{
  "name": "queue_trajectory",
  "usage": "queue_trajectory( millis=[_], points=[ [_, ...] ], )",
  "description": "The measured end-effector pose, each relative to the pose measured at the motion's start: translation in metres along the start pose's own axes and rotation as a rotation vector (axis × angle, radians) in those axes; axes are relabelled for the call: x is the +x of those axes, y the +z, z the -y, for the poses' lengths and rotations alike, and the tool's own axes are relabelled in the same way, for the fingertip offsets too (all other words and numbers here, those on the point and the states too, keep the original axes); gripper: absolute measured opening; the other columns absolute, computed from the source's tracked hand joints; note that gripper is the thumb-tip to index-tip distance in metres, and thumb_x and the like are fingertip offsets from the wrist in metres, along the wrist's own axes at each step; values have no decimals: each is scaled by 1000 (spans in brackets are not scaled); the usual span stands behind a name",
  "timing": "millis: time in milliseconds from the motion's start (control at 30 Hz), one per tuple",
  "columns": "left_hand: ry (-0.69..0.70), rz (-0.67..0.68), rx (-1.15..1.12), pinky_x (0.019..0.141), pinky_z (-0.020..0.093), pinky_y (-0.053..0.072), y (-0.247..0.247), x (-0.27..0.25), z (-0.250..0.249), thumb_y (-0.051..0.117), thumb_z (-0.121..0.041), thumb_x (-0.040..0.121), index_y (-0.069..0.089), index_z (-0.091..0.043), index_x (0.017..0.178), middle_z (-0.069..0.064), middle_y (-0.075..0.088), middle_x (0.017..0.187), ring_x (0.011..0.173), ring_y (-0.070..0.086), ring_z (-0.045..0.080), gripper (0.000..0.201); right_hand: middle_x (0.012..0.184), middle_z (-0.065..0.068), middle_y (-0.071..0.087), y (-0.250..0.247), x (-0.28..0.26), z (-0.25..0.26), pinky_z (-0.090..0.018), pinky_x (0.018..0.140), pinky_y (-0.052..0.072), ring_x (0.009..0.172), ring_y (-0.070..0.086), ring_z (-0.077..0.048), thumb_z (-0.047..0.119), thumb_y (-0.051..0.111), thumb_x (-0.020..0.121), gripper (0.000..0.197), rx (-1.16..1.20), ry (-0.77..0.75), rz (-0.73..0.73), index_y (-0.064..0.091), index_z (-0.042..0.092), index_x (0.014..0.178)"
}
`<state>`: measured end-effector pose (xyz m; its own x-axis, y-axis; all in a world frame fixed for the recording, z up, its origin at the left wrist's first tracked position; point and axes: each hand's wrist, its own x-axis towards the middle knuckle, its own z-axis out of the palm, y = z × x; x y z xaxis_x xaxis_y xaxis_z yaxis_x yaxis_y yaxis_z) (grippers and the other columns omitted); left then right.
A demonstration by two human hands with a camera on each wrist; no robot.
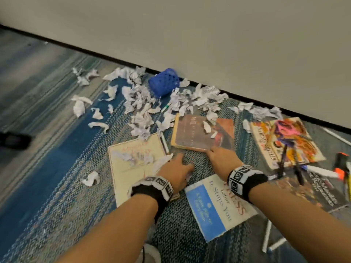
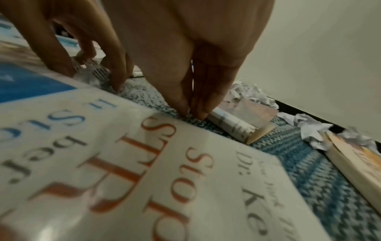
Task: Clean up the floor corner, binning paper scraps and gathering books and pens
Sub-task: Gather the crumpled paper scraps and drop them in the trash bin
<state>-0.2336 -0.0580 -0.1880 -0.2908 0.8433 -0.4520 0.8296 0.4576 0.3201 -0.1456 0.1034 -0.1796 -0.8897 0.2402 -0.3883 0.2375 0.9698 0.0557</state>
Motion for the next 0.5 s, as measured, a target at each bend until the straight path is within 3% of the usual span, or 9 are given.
queue_trajectory(
  millis=[67, 200, 333, 400, 500],
  points=[
    [-26, -63, -51, 71, 37, 41, 13, -2, 0, 47, -21, 96, 48, -14, 118, 18, 38, 120, 92, 49, 34, 23, 109, -12, 55, 6, 0, 1, -35, 69, 41, 96, 59, -31, 6, 40, 94, 24, 15, -11, -29, 53, 6, 115],
    [-152, -181, -242, 74, 43, 44, 14, -10, 2, 43, -11, 99, 45, -4, 116, 19, 39, 119, 86, 51, 35, 19, 99, -16, 56, 16, -4, -1, -37, 63, 43, 81, 60, -33, 0, 49, 88, 22, 66, -10, -109, 57, 2, 109],
    [-262, -488, -404, 71, 41, 46, -7, -31, 21, 45, -7, 94, 50, -6, 107, 14, 39, 111, 78, 50, 30, 14, 90, -16, 47, 8, 7, 13, -36, 48, 37, 57, 49, -32, -7, 58, 82, 17, 206, -109, -209, 58, 0, 98],
    [-418, -607, -395, 74, 39, 47, -14, -41, 42, 47, -2, 91, 52, -5, 103, 14, 39, 112, 79, 50, 27, 14, 92, -16, 49, -4, 18, 28, -37, 52, 42, 61, 51, -33, -5, 57, 84, 9, 283, -179, -279, 60, 1, 90],
    [-676, -716, -376, 76, 33, 43, -17, -67, 80, 51, -1, 89, 54, -5, 102, 14, 38, 115, 81, 49, 27, 15, 95, -18, 59, -21, 36, 61, -40, 67, 50, 77, 60, -36, -6, 56, 83, 13, 373, -326, -324, 66, 0, 89]
  ],
)
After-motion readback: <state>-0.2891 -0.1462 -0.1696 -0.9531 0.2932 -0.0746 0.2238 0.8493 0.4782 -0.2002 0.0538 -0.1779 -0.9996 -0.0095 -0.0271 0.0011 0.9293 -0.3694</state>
